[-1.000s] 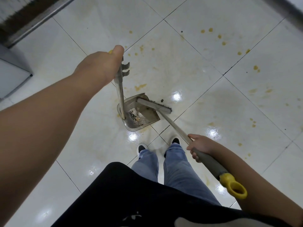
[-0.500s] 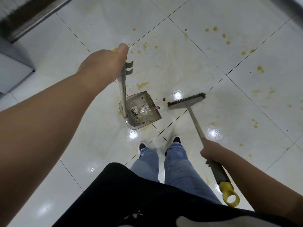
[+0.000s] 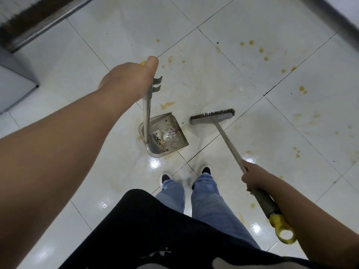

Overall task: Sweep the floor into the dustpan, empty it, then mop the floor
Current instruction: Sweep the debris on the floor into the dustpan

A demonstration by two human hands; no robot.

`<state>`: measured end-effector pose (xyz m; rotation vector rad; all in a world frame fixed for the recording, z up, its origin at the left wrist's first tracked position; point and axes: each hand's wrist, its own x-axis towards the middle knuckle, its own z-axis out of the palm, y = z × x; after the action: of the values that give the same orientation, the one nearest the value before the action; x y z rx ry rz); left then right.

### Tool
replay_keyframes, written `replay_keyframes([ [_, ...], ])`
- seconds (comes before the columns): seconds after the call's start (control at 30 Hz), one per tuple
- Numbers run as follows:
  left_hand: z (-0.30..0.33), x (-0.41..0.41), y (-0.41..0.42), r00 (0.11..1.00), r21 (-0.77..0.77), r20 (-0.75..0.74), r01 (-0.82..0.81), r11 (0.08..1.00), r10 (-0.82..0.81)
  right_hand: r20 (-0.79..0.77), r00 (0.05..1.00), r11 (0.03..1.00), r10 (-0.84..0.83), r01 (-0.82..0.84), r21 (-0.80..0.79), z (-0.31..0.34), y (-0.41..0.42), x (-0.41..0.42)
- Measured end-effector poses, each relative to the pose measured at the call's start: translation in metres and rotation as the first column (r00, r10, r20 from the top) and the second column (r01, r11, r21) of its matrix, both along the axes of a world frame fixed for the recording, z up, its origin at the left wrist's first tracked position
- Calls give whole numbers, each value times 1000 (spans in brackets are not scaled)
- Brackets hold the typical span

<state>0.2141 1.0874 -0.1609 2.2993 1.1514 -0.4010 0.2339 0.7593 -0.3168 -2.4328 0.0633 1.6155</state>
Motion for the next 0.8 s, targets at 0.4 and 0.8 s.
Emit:
replay_keyframes([
  [0.4,-3,4,1,1000,11,27,-10,1000,9,15,958,955,287,-286,-77,-23,34,-10],
  [0.8,-3,-5,10,1000,8,-7,-17,1000,17,72,987,990,144,-144,-5,-11,7,3],
])
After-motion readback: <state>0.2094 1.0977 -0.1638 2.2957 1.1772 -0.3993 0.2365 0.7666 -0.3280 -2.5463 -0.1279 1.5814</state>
